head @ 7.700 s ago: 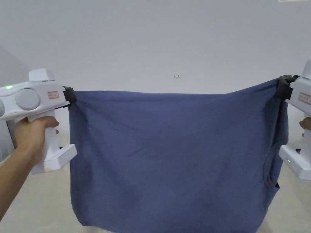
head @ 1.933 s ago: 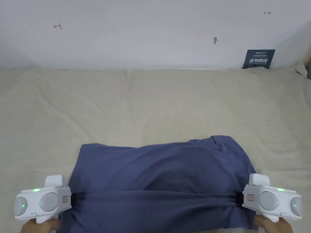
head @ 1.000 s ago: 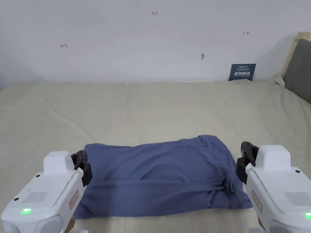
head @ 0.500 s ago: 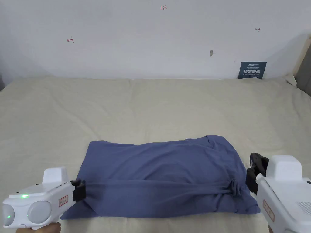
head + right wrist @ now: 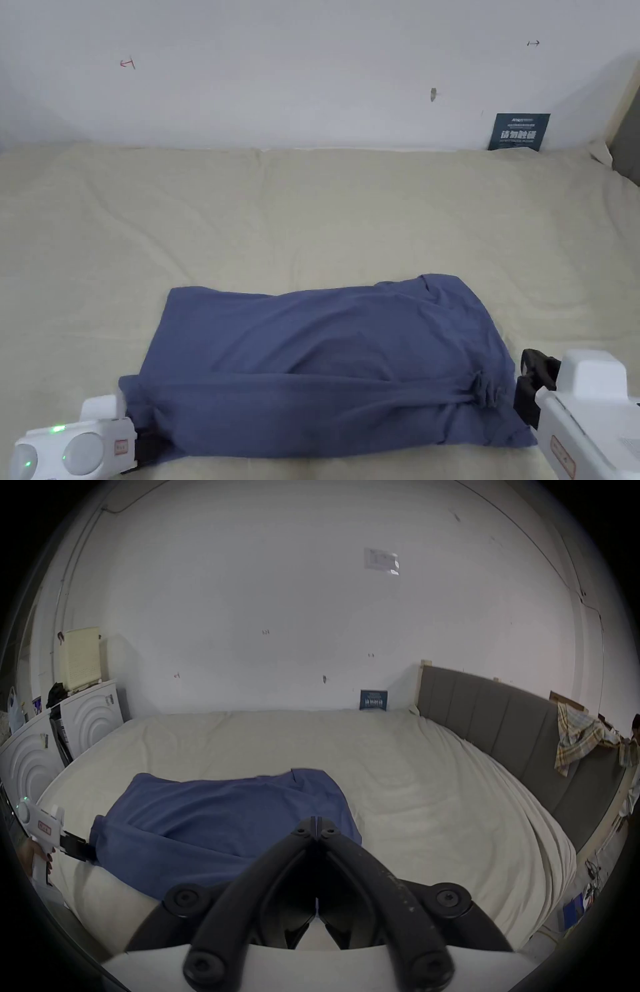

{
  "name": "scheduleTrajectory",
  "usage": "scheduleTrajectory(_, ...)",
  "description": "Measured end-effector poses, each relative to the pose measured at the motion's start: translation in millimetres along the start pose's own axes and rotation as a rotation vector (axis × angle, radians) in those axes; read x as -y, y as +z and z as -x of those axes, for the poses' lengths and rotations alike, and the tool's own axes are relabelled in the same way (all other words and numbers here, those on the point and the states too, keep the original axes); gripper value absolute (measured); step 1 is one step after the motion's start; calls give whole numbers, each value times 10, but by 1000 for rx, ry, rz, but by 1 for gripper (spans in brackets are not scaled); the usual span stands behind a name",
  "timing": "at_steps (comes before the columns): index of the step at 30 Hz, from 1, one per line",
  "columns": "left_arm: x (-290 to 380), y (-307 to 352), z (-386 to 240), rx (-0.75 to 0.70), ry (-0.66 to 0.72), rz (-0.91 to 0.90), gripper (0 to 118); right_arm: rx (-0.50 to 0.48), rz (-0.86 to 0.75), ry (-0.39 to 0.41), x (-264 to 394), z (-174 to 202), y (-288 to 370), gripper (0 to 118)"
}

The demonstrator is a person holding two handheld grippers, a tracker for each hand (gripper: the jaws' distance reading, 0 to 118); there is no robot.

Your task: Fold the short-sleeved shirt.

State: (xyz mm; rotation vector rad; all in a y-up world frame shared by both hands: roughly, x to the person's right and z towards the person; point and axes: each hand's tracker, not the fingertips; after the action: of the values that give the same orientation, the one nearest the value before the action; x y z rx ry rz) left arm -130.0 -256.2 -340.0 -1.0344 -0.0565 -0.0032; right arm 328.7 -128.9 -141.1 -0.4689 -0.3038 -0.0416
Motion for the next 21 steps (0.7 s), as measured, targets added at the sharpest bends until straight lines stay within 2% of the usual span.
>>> scheduleTrajectory(1, 9, 41, -23, 9, -24, -20, 16, 6, 29, -15, 38, -61, -61, 3)
scheduleTrajectory(2, 10, 62, -35, 43, -28, -31, 6, 17, 58, -43, 74, -108, -120, 9)
scheduleTrajectory(3, 7, 91, -32, 62, -10, -40, 6, 20, 88, -66, 109, -148, -176, 23)
scheduleTrajectory(4, -2, 101, -56, 42, -10, -31, 6, 22, 130, -82, 153, -191, -263, 55)
scheduleTrajectory(5, 3, 135, -64, 43, -15, -45, 6, 21, 180, -94, 243, -268, -412, 80)
scheduleTrajectory(6, 10, 191, -60, 45, -12, -87, 6, 21, 238, -91, 313, -312, -544, 102)
scheduleTrajectory(7, -8, 226, -24, 46, -6, -100, 6, 27, 300, -111, 398, -356, -681, 118)
scheduleTrajectory(9, -41, 324, 12, 69, 16, -122, 6, 23, 373, -149, 572, -433, -901, 114)
scheduleTrajectory(12, -105, 433, 51, 95, 39, -125, 6, 29, 461, -192, 774, -507, -1189, 94)
scheduleTrajectory(15, -121, 446, 67, 98, 39, -137, 6, 42, 518, -176, 875, -430, -1354, 70)
scheduleTrajectory(16, -115, 446, 73, 101, 40, -143, 6, 45, 538, -167, 901, -415, -1390, 57)
scheduleTrajectory(17, -112, 445, 77, 102, 45, -144, 6, 38, 546, -174, 1004, -533, -1562, 50)
scheduleTrajectory(19, -107, 434, 94, 104, 57, -137, 6, 24, 544, -167, 1022, -522, -1557, 44)
scheduleTrajectory(20, -93, 430, 104, 104, 64, -134, 6, 22, 531, -159, 1007, -517, -1532, 33)
scheduleTrajectory(21, -78, 431, 113, 104, 68, -132, 6, 12, 528, -154, 1017, -517, -1504, 11)
